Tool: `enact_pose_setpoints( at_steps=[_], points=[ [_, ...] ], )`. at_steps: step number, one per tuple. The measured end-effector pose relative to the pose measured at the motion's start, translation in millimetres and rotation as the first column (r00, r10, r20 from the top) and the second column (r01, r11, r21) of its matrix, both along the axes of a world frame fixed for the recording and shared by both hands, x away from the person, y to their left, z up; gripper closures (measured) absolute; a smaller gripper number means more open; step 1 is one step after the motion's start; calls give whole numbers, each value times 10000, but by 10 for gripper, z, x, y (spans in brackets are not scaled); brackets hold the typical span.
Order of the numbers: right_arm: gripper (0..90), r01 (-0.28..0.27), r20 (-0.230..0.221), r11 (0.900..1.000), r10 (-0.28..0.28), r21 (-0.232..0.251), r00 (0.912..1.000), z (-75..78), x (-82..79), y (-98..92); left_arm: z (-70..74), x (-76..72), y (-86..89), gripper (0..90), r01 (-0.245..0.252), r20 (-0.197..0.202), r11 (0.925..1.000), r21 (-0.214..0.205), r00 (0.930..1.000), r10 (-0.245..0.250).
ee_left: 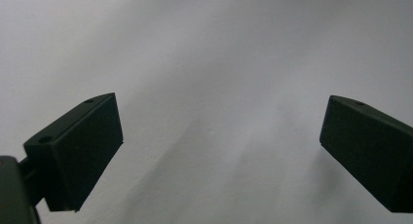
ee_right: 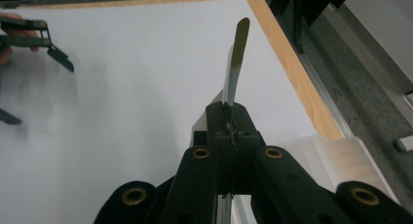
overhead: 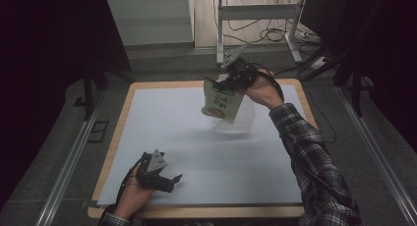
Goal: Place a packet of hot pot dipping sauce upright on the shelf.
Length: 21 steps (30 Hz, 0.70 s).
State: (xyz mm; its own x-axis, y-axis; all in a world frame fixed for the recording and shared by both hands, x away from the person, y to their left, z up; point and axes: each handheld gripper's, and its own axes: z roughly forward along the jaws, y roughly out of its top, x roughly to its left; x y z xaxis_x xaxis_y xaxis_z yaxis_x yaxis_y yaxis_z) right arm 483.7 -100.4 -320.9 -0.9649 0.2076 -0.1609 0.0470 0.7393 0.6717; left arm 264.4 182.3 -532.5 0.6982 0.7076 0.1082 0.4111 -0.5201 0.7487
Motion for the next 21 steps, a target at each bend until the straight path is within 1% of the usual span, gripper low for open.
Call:
enact_pose_setpoints(
  at_steps=[3, 5, 7, 8, 9, 10, 11, 14, 15, 16, 17, 21],
  points=[
    [891, 10, -83, 9999, -11, -109, 10000, -15, -5, -103, -6, 2, -4, 19, 7, -19, 10000, 79, 10000, -7],
    [891, 46, -72, 9999, -47, -154, 10000, -17, -5, -123, -7, 2, -5, 18, 1, -18, 10000, 85, 10000, -1],
    [891, 105, -129, 9997, -108, -207, 9999, -34, -5, -211, -7, 3, -4, 18, -9, -23, 10000, 75, 10000, 9],
    [891, 105, -129, 9997, -108, -207, 9999, -34, -5, -211, -7, 3, -4, 19, -9, -23, 10000, 75, 10000, 9],
    [891, 137, -198, 9995, -142, -282, 9997, -39, -10, -265, -7, 3, -5, 19, -15, -22, 10000, 73, 10000, 15],
    [891, 137, -198, 9995, -142, -282, 9997, -39, -10, -265, -8, 3, -5, 19, -13, -27, 10000, 88, 10000, 13],
    [891, 167, -227, 9993, -174, -338, 9996, -45, -16, -315, -11, 4, -8, 18, -7, -52, 9999, 106, 10000, 7],
    [891, 169, -234, 9991, -179, -398, 9996, -46, -22, -363, -14, 6, -10, 18, 8, -74, 9999, 140, 10000, -7],
    [890, 208, -260, 9991, -218, -371, 9994, -51, -30, -410, -14, 6, -10, 18, 0, -78, 9999, 132, 10000, 1],
    [890, 208, -260, 9991, -218, -371, 9994, -51, -30, -410, -14, 6, -10, 18, 0, -78, 9999, 132, 10000, 1],
    [890, 193, -351, 9992, -205, -346, 9992, -56, -35, -454, -14, 6, -10, 18, -7, -79, 9999, 133, 10000, 8],
    [889, 182, -367, 9992, -195, -367, 9991, -79, -48, -507, -14, 4, -16, 19, 10, -45, 9998, 181, 10000, -10]
  ],
)
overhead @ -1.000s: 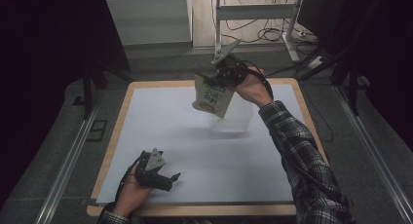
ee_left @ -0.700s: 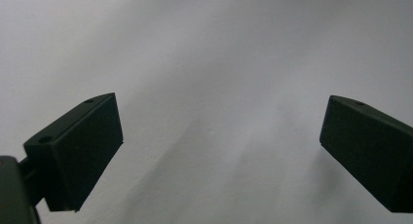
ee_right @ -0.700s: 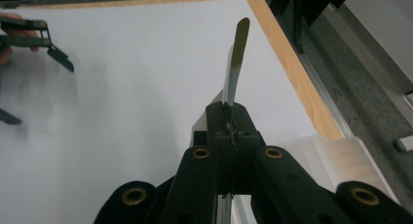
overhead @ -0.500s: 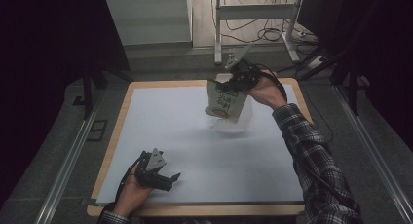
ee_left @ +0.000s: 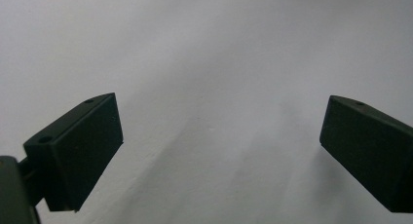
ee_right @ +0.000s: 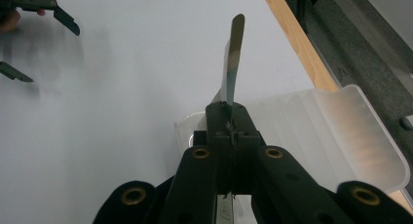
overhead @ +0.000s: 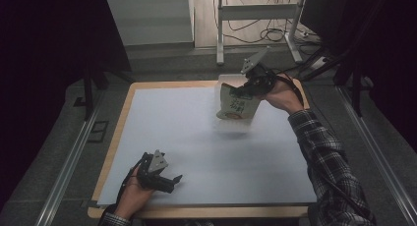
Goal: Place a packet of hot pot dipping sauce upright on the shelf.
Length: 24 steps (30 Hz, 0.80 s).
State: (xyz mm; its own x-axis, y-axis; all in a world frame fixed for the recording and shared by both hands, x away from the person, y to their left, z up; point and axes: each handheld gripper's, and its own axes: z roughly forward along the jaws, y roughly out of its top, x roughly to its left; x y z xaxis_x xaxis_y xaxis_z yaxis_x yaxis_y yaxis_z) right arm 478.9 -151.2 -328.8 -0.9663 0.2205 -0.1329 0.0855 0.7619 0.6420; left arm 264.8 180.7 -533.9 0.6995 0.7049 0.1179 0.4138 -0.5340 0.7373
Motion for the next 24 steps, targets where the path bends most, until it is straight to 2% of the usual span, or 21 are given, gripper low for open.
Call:
enact_pose_setpoints(
  at_steps=[24],
  points=[
    [888, 48, -300, 9984, -65, -571, 9995, -250, 52, 44, 1, -3, 1, 18, 18, 11, 10000, 18, 10000, -18]
  ],
)
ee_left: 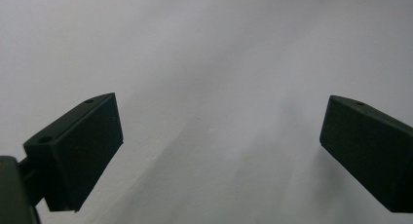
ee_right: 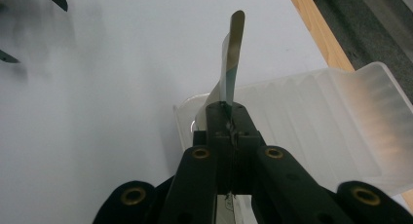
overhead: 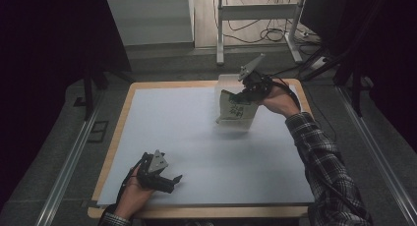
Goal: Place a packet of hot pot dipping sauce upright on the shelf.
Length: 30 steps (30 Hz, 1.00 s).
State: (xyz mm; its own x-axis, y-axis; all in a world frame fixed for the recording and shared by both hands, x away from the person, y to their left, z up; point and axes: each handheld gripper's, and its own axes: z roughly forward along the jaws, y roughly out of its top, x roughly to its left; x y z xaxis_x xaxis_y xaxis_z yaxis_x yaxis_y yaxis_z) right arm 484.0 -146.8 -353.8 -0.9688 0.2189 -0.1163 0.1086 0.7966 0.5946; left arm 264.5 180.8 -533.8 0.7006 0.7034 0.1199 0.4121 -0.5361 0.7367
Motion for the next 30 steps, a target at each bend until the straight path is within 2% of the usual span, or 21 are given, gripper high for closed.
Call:
enact_pose_setpoints(
  at_steps=[7, 12, 17, 20, 22, 23, 24, 26, 30],
  points=[
    [866, 43, -82, 10000, -44, -25, 10000, -80, 10, 28, -3, -1, -3, 18, 12, -8, 10000, 16, 10000, -12],
    [766, 120, 14, 9997, -121, 199, 9999, -96, -8, 41, -3, -3, -7, 18, 18, -9, 10000, 37, 10000, -18],
    [716, 249, 61, 9991, -252, 350, 9997, -90, -24, 14, -3, -1, -8, 18, 22, -2, 10000, 59, 10000, -22],
    [621, 478, 91, 9977, -483, 471, 9988, -99, -41, -8, -3, -1, -8, 18, 0, -3, 10000, 39, 10000, 0],
    [593, 512, 93, 9974, -518, 499, 9986, -102, -44, -10, -2, 0, -7, 18, 6, 3, 10000, 61, 10000, -6],
    [541, 561, 143, 9972, -568, 503, 9983, -108, -56, -11, -3, -1, -8, 18, 3, 4, 10000, 52, 10000, -3],
    [541, 561, 143, 9972, -568, 503, 9983, -108, -56, -11, -3, -1, -8, 18, -3, 4, 10000, 44, 10000, 3],
    [473, 645, 232, 9965, -659, 539, 9976, -106, -70, -5, 1, -1, -5, 18, -15, 32, 10000, -15, 10000, 15],
    [401, 788, 253, 9948, -806, 637, 9964, -97, -85, -3, 6, -1, 3, 17, -4, 30, 10000, -86, 10000, 5]
  ],
)
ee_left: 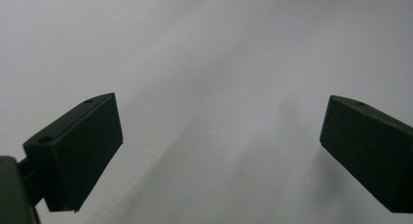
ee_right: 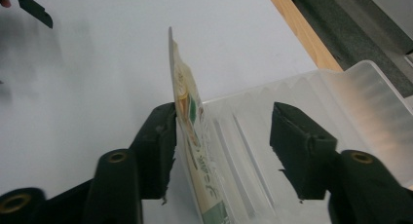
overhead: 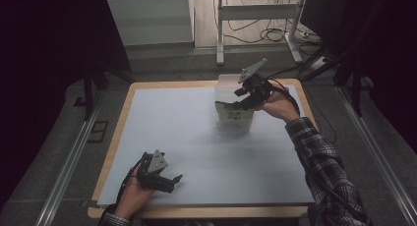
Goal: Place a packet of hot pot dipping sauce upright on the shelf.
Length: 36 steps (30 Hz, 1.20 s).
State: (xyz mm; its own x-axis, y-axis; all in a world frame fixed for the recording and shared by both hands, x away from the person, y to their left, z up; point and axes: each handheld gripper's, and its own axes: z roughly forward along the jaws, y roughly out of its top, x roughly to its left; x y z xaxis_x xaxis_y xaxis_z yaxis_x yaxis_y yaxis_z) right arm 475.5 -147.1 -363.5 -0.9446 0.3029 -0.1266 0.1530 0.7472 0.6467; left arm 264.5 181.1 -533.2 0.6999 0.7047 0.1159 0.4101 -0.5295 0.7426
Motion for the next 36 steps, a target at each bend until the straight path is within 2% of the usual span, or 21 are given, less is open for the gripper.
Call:
enact_pose_setpoints(
  at_steps=[13, 17, 26, 36],
  points=[
    [276, 255, -64, 9995, -254, 202, 9997, -15, -66, -35, -3, -1, -8, 17, 19, -24, 10000, 31, 10000, -18],
    [211, 634, -298, 9972, -623, 398, 9976, 2, -75, -61, -5, -2, -12, 17, 31, -11, 10000, 79, 10000, -31],
    [153, 858, -410, 9945, -834, 596, 9957, -8, -133, -93, -1, -2, -7, 14, 11, -15, 10000, 15, 10000, -11],
    [130, 1207, -494, 9905, -1176, 653, 9918, -35, -161, -142, -4, -1, -10, 13, 8, -33, 10000, -19, 10000, -8]
  ],
)
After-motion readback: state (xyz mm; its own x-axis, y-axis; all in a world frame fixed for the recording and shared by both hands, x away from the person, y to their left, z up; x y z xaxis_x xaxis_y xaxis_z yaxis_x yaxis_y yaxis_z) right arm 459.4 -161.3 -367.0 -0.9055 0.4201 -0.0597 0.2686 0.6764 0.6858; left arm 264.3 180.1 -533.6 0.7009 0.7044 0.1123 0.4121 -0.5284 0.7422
